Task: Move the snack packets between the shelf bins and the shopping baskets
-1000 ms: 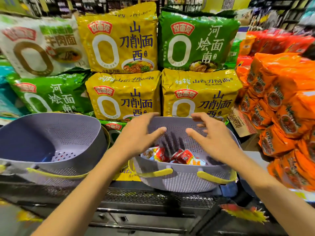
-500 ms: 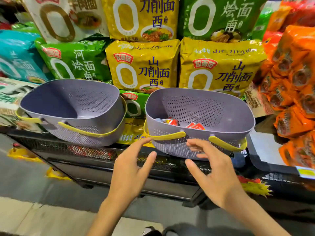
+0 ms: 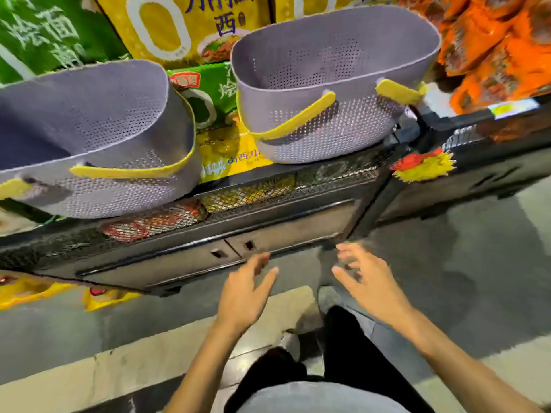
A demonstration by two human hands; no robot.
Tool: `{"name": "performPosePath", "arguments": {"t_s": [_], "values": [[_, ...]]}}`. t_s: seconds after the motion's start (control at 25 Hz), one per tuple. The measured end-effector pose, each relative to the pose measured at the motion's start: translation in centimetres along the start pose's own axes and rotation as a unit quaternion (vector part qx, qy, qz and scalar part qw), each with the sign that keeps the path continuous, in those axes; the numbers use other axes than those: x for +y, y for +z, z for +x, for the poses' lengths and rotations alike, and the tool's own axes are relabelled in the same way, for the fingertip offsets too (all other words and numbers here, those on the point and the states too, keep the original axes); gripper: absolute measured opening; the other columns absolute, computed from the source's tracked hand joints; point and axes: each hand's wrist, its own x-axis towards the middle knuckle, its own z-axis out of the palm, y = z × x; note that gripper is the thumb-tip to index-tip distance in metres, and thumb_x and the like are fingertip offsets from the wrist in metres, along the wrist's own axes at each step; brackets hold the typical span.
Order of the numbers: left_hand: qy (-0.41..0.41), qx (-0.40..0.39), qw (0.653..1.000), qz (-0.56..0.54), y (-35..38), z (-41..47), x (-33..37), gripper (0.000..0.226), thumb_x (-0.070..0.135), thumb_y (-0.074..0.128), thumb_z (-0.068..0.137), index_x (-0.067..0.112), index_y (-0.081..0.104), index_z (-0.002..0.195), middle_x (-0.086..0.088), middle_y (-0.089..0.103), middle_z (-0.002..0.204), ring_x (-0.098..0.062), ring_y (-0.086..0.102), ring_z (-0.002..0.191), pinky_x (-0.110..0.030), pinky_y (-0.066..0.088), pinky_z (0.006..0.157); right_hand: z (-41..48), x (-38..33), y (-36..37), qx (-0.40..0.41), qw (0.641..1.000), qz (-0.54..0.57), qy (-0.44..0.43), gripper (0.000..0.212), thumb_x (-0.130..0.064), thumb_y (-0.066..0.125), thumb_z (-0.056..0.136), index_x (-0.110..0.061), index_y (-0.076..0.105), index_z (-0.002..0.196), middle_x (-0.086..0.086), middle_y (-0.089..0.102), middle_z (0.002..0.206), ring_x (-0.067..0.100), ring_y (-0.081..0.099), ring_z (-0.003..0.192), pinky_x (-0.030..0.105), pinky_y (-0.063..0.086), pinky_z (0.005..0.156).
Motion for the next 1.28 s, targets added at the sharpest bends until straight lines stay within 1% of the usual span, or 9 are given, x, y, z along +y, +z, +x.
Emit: {"name": "performPosePath", "arguments": {"t_s": [0.12,0.24,0.36,0.48,0.56,0.64,0.8,0.96,1.28], "values": [[0.040,-0.129,0.991,0.027,1.6,-1.2,-1.8,0.039,0.040,0.054,0.093,0.018,0.056,0.125,0.001,0.063,0.122,-0.016,0.059,0.113,-0.029,0.045,0.092,-6.2,1.8,3.0,0.079,0.991,0.041,0.100,0.039,-0.025,0.063,0.088,-0.016,0.052,0.124,0.000,0.061,0.113,0.019,0.060,0.101,0.038,0.049,0.089],[0.078,-0.247,0.965,0.048,4.9,-1.7,-0.1,0.044,0.047,0.053,0.087,0.023,0.056,0.123,0.001,0.065,0.119,-0.016,0.060,0.109,-0.032,0.047,0.092,-13.2,3.0,4.6,0.155,0.959,0.088,0.221,0.039,-0.030,0.061,0.087,-0.021,0.053,0.123,-0.004,0.060,0.108,0.016,0.060,0.095,0.033,0.048,0.087],[0.194,-0.348,0.914,0.073,9.7,-3.3,4.3,0.040,0.035,0.059,0.090,0.017,0.056,0.125,-0.001,0.064,0.119,-0.019,0.061,0.109,-0.028,0.045,0.092,-20.6,5.1,6.0,0.256,0.902,0.120,0.326,0.037,-0.029,0.061,0.087,-0.026,0.051,0.122,-0.008,0.061,0.106,0.007,0.060,0.087,0.025,0.046,0.084],[0.275,-0.425,0.856,0.107,14.4,-6.4,8.9,0.038,0.028,0.059,0.092,0.014,0.055,0.127,-0.001,0.062,0.124,-0.018,0.060,0.110,-0.031,0.044,0.097,-27.6,7.0,7.7,0.333,0.835,0.178,0.399,0.038,-0.028,0.061,0.089,-0.024,0.049,0.124,-0.004,0.059,0.111,0.011,0.061,0.089,0.022,0.047,0.079],[0.302,-0.460,0.827,0.118,17.3,-8.9,11.0,0.044,0.040,0.058,0.090,0.017,0.054,0.128,0.000,0.061,0.126,-0.019,0.060,0.110,-0.039,0.045,0.098,-31.2,7.8,8.7,0.368,0.799,0.199,0.432,0.038,-0.030,0.060,0.089,-0.025,0.048,0.125,-0.006,0.058,0.111,0.013,0.062,0.091,0.020,0.044,0.076],[0.337,-0.498,0.788,0.132,20.6,-12.7,12.8,0.048,0.045,0.053,0.089,0.018,0.053,0.128,0.003,0.060,0.125,-0.018,0.060,0.109,-0.036,0.046,0.098,-35.5,8.9,9.6,0.413,0.753,0.220,0.464,0.039,-0.031,0.060,0.089,-0.024,0.049,0.126,-0.005,0.060,0.109,0.013,0.062,0.090,0.024,0.046,0.079],[0.369,-0.559,0.727,0.151,27.1,-21.4,15.2,0.037,0.029,0.054,0.093,0.016,0.053,0.128,0.009,0.057,0.115,-0.014,0.057,0.111,-0.029,0.044,0.096,-44.2,11.6,10.2,0.483,0.673,0.244,0.505,0.038,-0.029,0.059,0.090,-0.022,0.048,0.126,-0.006,0.061,0.109,0.010,0.060,0.086,0.027,0.047,0.081],[0.391,-0.598,0.679,0.167,32.4,-28.2,16.3,0.035,0.027,0.054,0.094,0.016,0.054,0.127,0.000,0.060,0.123,-0.015,0.058,0.110,-0.024,0.044,0.092,-51.7,14.5,9.4,0.537,0.612,0.246,0.525,0.037,-0.029,0.058,0.091,-0.021,0.048,0.126,-0.007,0.059,0.105,0.012,0.059,0.082,0.027,0.046,0.077],[0.381,-0.645,0.625,0.220,44.1,-38.7,22.4,0.032,0.019,0.054,0.095,0.014,0.054,0.126,0.000,0.060,0.117,-0.010,0.055,0.100,-0.015,0.040,0.082,-63.6,22.7,5.0,0.603,0.496,0.292,0.553,0.038,-0.030,0.057,0.091,-0.020,0.047,0.126,0.000,0.060,0.109,0.018,0.060,0.087,0.033,0.048,0.082]]}}
